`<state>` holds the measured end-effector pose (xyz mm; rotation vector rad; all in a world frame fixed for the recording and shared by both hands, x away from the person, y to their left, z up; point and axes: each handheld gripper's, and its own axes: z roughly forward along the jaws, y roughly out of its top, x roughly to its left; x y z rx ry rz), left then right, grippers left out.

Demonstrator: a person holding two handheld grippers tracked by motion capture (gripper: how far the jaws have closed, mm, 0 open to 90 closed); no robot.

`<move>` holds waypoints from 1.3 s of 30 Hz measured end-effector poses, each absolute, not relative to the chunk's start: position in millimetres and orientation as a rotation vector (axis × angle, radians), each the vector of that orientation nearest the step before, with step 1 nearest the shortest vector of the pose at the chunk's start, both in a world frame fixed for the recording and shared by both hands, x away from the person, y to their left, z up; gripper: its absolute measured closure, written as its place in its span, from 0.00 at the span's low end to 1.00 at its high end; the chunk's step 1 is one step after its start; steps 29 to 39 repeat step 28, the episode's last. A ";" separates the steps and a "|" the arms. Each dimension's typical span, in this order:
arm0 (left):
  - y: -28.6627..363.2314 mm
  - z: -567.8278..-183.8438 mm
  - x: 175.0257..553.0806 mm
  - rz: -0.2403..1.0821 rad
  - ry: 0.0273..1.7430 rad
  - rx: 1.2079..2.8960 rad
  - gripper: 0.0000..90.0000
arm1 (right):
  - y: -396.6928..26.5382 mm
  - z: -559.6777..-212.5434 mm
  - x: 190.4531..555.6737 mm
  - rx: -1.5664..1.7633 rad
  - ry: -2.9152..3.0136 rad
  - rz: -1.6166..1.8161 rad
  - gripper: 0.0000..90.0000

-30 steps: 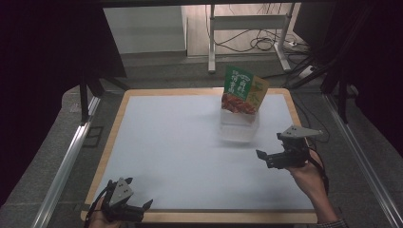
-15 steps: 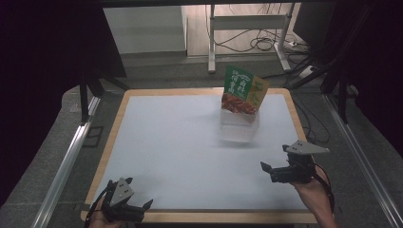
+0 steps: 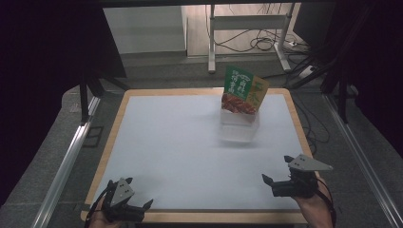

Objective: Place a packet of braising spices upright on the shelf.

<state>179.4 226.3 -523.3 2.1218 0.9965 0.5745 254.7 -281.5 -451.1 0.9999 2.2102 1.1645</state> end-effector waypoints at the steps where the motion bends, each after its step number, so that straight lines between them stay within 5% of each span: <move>1: 226.4 -523.3 179.4 0.574 0.997 2.121 0.00 | -282.1 -452.7 253.6 0.999 2.209 1.170 0.00; 18: 225.9 -523.5 179.2 0.578 0.996 2.126 0.00 | -293.7 -490.8 242.7 1.038 2.258 1.139 0.00; 39: 224.2 -523.5 179.7 0.584 0.992 2.138 0.00 | -292.8 -495.9 244.4 1.039 2.290 1.109 0.00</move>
